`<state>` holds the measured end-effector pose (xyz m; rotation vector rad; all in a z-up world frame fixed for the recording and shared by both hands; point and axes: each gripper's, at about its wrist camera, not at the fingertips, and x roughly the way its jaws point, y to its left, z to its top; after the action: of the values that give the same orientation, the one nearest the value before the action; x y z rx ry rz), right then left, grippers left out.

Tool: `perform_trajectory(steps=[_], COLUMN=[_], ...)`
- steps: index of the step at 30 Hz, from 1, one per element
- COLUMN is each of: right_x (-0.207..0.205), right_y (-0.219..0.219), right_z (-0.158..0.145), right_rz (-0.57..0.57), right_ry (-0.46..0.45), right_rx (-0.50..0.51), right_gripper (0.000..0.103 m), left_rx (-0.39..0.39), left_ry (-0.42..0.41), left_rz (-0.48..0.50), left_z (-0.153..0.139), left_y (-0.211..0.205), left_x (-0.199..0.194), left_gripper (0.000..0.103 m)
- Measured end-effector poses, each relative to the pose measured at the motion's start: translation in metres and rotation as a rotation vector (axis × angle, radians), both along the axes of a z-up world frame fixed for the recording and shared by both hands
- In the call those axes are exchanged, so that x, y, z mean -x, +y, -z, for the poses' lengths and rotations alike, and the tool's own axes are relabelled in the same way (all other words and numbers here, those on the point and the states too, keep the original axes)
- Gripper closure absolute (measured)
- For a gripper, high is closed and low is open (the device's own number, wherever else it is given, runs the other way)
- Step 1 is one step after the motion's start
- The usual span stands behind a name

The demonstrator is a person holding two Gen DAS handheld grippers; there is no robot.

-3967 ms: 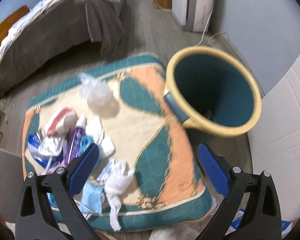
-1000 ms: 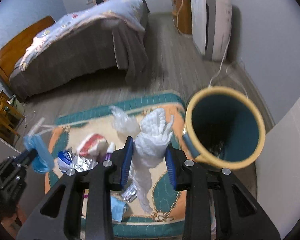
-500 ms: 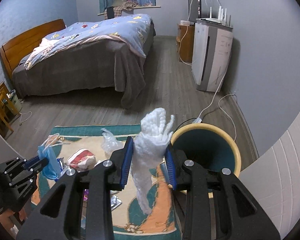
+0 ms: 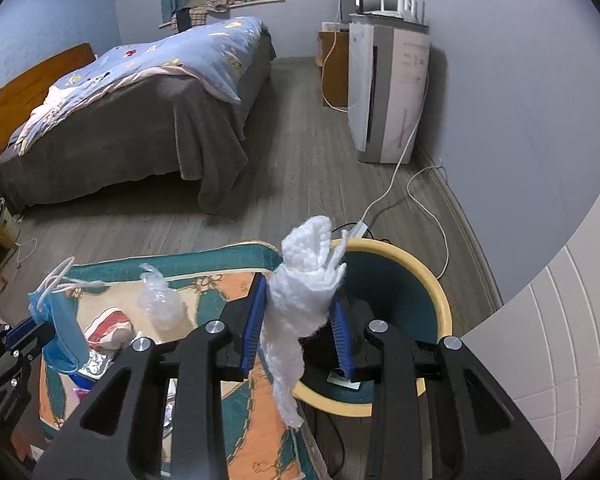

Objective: Collect trash
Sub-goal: 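Carry the tissue and mask over the bin and open both grippers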

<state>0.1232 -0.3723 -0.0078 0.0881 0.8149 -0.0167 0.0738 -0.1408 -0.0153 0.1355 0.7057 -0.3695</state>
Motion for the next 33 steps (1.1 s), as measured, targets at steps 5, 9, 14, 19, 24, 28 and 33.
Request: perform_trajectory(steps=[5,9,14,19,24,28,33], right_x=[-0.011,-0.020,-0.025,-0.031,-0.038,-0.043,-0.049], right_y=[-0.029,-0.052,-0.081,-0.098,-0.091,-0.088,-0.096], right_z=[0.018,0.030,0.053,0.074,0.083,0.083,0.088], right_rz=[0.058,0.096,0.175,0.246,0.244,0.230,0.239], right_ry=[0.048,0.074,0.126,0.172,0.192,0.178,0.174], right_rx=[-0.014,-0.014,-0.041,-0.040,-0.015,0.001,0.002], right_gripper=[0.072,0.072,0.072,0.072,0.072,0.072,0.072], left_rx=[0.020,0.016,0.000,-0.031,-0.053,-0.052,-0.054], left_ry=[0.009,0.011,0.026,0.058,0.100,0.127,0.146], left_rz=[0.059,0.112,0.166,0.199,0.204,0.204,0.211], left_z=[-0.001,-0.002,0.006,0.026,0.045,0.056,0.066], left_y=[-0.040,-0.069,-0.092,-0.112,-0.123,-0.130,-0.137], left_x=[-0.014,-0.023,-0.029,-0.042,-0.056,-0.066,-0.077], left_gripper=[0.088,0.088,0.088,0.088,0.088,0.088,0.088])
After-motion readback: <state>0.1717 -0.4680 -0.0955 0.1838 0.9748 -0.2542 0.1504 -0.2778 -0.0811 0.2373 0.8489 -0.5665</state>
